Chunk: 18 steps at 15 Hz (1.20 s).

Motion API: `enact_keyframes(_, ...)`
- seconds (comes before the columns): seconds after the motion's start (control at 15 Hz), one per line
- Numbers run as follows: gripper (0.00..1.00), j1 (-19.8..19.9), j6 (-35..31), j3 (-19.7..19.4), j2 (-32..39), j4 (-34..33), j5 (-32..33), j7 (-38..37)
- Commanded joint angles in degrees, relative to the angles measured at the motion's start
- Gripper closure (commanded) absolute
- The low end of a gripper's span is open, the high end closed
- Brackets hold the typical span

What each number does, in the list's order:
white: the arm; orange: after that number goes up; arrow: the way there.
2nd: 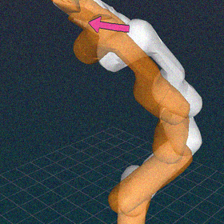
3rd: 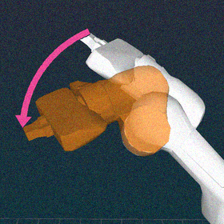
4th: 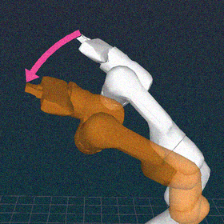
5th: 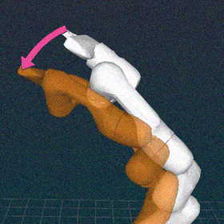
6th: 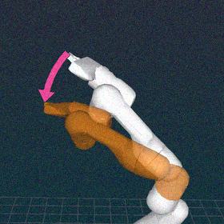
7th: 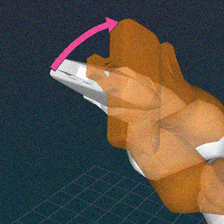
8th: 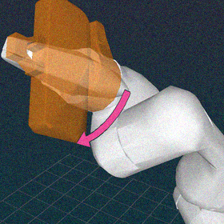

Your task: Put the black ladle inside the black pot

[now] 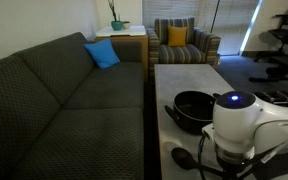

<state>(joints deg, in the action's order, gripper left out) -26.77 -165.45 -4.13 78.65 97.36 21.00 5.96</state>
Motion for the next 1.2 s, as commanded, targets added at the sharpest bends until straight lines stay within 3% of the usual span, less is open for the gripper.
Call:
enact_keyframes(0.0,0.0,0.33,-3.05,-1.8,0.72,1.8,1.11,0.51)
enact_keyframes(0.33,0.0,2.09,-2.38,-1.58,1.87,-0.37,1.12,2.55)
enact_keyframes(0.4,0.25,2.24,-2.31,-1.66,1.91,-0.51,1.16,2.82)
enact_keyframes(0.6,0.36,2.79,-1.86,-1.55,1.76,-0.79,1.35,4.31)
enact_keyframes(1.13,0.93,2.4,-1.14,-1.42,0.92,-0.47,1.62,6.2)
